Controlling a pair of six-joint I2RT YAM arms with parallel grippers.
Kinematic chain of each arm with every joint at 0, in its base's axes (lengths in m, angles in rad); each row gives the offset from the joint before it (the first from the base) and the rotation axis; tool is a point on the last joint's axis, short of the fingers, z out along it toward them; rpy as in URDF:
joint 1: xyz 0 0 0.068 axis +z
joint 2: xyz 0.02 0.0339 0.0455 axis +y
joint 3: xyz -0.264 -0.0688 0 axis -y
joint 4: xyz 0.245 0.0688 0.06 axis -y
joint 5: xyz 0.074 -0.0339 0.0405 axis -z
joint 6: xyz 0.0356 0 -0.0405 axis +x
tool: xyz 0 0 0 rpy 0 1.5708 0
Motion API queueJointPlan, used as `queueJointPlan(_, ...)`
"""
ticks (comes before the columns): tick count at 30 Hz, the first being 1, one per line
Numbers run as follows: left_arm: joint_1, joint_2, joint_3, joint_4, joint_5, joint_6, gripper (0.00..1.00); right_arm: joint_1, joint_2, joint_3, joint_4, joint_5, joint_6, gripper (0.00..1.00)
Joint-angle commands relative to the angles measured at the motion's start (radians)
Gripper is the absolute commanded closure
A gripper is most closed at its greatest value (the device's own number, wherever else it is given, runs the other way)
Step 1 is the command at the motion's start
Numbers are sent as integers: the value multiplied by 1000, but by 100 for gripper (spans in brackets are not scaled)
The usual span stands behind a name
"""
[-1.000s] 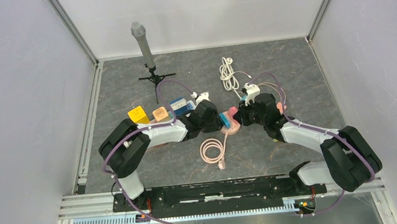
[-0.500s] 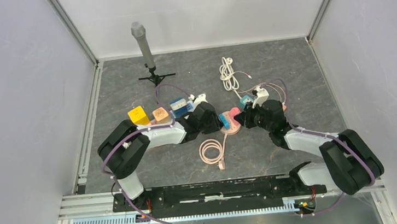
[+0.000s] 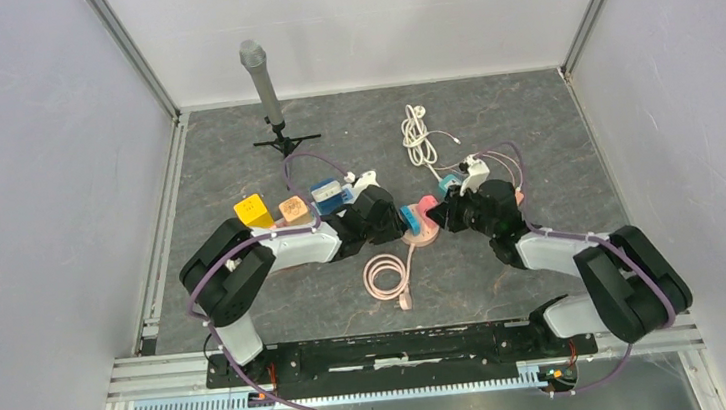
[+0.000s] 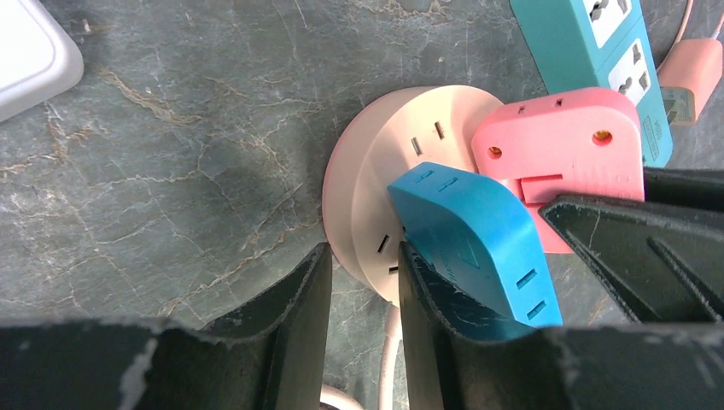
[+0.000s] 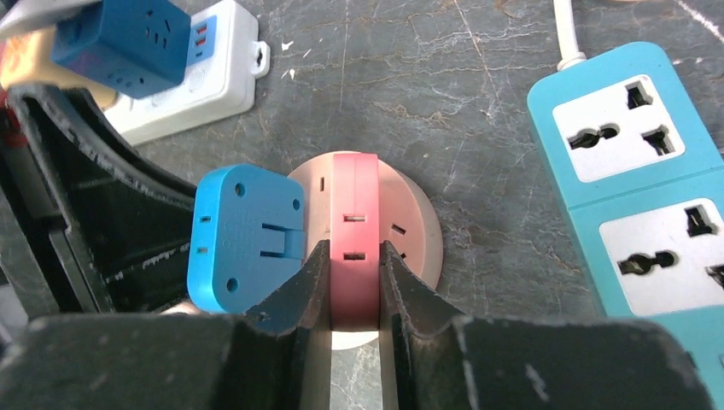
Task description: Pull the plug off the socket
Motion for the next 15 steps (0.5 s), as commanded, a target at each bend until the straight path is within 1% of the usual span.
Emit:
queueJointPlan(1, -6, 102, -43, -168, -47, 27, 60, -23, 98, 103, 34, -302, 148, 100)
queueJointPlan(3, -6, 105, -43, -168, -45, 31, 60, -12, 113, 123, -32, -252, 89, 100)
queueJointPlan(7, -6, 104, -49, -168, -47, 32, 60, 3, 74, 108, -63, -175, 2, 100)
queueJointPlan(10, -6, 106, -52, -168, -49, 30, 60, 7, 53, 127, -131, -123, -53, 100)
queueJointPlan(11, -6, 107, -53, -168, -49, 30, 60, 9, 50, 135, -148, -110, -62, 96)
queueJointPlan(13, -5, 109, -55, -168, -47, 27, 60, 9, 51, 150, -169, -90, -70, 76)
queueJointPlan(14, -6, 109, -55, -168, -47, 27, 60, 12, 52, 156, -174, -80, -72, 61)
queueJointPlan(15, -6, 110, -55, -168, -45, 27, 60, 13, 58, 161, -176, -72, -75, 53)
